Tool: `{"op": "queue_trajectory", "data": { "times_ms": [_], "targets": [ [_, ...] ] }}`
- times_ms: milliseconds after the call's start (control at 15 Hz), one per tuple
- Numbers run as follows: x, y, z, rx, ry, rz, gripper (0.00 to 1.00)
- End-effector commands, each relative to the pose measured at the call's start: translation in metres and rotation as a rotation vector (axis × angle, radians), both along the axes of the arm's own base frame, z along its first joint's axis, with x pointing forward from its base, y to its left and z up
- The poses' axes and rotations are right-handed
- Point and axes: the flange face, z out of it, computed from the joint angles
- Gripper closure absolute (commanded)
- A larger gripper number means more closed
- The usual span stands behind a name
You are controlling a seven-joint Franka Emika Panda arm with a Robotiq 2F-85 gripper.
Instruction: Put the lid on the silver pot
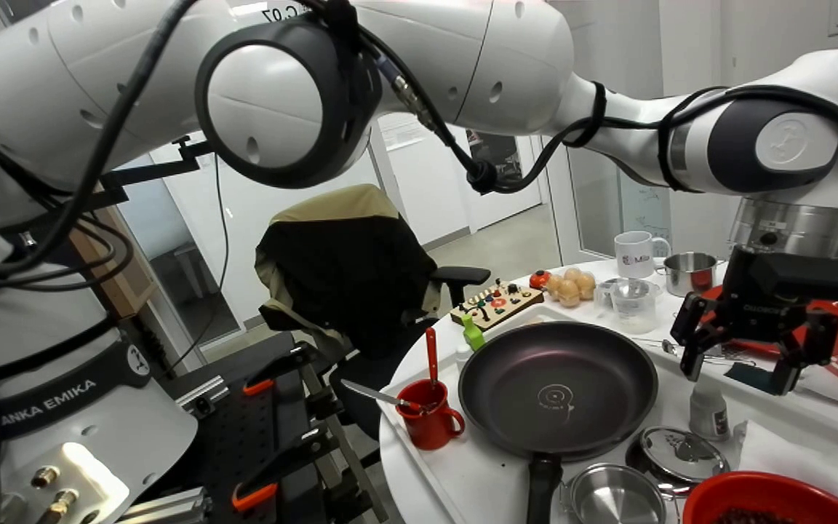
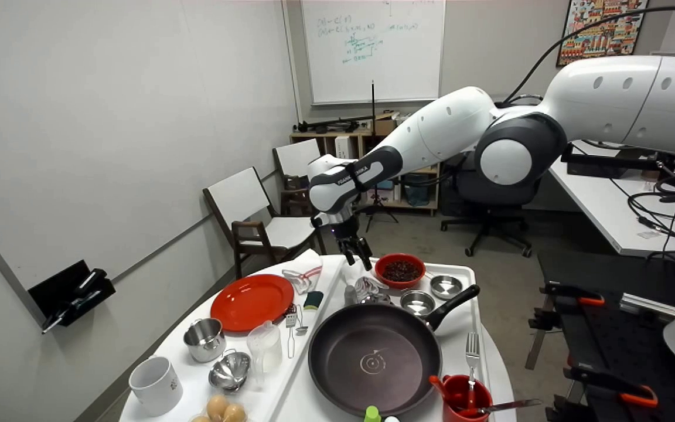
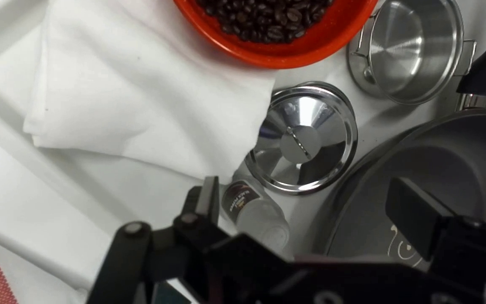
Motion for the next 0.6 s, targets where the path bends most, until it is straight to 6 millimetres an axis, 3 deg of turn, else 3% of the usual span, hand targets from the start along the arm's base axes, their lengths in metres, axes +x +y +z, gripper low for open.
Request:
{"op": "queue_trajectory", "data": {
  "times_ms": [0,533],
  "targets": [
    [0.0,0.011,-0.006,-0.017,0.018,0.004,0.0],
    [-0.01,0.026,-0.027,-0.019,0.034,-0.005,0.0]
  ]
}}
